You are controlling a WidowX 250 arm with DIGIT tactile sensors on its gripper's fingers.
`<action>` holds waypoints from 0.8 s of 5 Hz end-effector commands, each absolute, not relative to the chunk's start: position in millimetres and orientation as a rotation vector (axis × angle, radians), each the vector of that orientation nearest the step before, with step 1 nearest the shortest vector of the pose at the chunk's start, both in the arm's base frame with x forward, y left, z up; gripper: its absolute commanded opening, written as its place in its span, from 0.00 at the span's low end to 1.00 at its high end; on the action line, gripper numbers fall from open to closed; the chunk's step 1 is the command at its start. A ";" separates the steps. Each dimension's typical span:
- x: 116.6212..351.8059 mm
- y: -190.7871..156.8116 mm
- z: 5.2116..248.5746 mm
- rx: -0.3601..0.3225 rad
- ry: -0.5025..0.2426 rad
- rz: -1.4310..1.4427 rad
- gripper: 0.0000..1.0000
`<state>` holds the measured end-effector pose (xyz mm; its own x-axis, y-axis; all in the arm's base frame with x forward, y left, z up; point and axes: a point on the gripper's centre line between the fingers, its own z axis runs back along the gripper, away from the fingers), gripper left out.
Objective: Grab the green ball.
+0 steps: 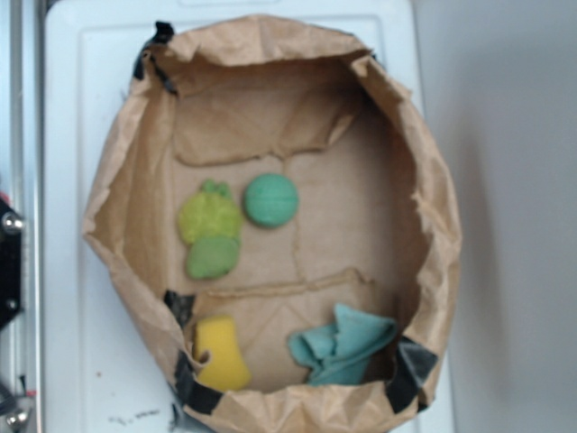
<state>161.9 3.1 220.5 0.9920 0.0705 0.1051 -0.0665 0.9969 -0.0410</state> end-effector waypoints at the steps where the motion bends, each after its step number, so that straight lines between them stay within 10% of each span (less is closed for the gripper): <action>1: 186.7 29.2 220.5 -0.042 -0.187 0.068 1.00; 4: 240.3 33.0 186.8 -0.094 -0.251 -0.177 1.00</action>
